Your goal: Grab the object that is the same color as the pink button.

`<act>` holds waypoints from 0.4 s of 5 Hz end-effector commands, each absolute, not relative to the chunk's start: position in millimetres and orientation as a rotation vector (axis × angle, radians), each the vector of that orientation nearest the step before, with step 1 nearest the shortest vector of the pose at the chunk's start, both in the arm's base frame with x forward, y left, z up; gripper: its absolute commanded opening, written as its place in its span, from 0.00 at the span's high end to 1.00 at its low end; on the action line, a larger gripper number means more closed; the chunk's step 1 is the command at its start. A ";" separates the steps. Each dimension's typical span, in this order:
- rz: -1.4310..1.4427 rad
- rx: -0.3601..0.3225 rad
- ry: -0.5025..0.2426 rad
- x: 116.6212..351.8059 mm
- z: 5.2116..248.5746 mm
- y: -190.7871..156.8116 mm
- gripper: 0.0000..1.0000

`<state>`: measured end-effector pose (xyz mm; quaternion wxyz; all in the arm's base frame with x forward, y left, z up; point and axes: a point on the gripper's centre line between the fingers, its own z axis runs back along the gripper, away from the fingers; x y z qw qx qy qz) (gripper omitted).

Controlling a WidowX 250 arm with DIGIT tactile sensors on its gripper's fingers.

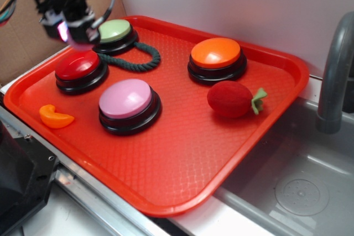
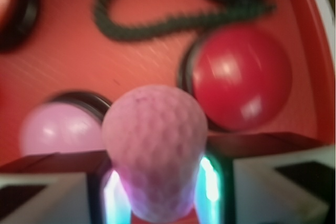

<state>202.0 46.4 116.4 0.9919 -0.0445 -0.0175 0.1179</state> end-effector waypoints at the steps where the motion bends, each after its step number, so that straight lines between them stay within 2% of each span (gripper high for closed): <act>1: 0.133 -0.048 -0.116 243.1 155.2 19.6 1.00; 2: 0.111 -0.026 -0.083 250.2 147.0 19.8 1.00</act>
